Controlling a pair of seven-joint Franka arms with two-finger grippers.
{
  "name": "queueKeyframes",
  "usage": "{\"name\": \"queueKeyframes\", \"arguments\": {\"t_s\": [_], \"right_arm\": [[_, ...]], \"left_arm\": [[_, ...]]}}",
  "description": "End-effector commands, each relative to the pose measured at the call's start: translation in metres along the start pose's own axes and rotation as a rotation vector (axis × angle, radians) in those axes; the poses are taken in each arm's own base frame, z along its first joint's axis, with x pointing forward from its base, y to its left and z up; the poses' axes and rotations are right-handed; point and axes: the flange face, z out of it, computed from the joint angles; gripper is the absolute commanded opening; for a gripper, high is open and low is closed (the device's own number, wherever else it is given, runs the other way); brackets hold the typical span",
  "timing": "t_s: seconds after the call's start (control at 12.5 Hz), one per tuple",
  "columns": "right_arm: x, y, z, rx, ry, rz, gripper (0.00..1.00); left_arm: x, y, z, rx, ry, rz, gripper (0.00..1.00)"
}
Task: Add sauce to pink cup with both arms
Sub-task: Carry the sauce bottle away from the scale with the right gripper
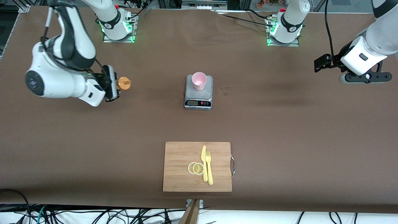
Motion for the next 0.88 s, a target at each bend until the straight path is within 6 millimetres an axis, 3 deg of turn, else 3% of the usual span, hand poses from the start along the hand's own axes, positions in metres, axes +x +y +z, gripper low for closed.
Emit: {"name": "queueKeyframes", "arguments": {"t_s": [0.0, 0.24, 0.56, 0.8], "right_arm": [[-0.045, -0.007, -0.01, 0.026, 0.123, -0.062, 0.01], [-0.1, -0.005, -0.004, 0.042, 0.232, -0.157, 0.01], [-0.149, 0.017, 0.031, 0.036, 0.4, -0.25, 0.02], [-0.181, 0.037, 0.067, 0.02, 0.524, -0.273, 0.02]], "left_arm": [[-0.003, 0.005, -0.006, -0.025, -0.004, 0.013, 1.0], [-0.003, 0.007, -0.006, -0.024, -0.004, 0.013, 1.0], [-0.003, 0.006, -0.006, -0.025, -0.004, 0.015, 1.0], [-0.003, 0.006, -0.006, -0.025, -0.004, 0.015, 1.0]]}}
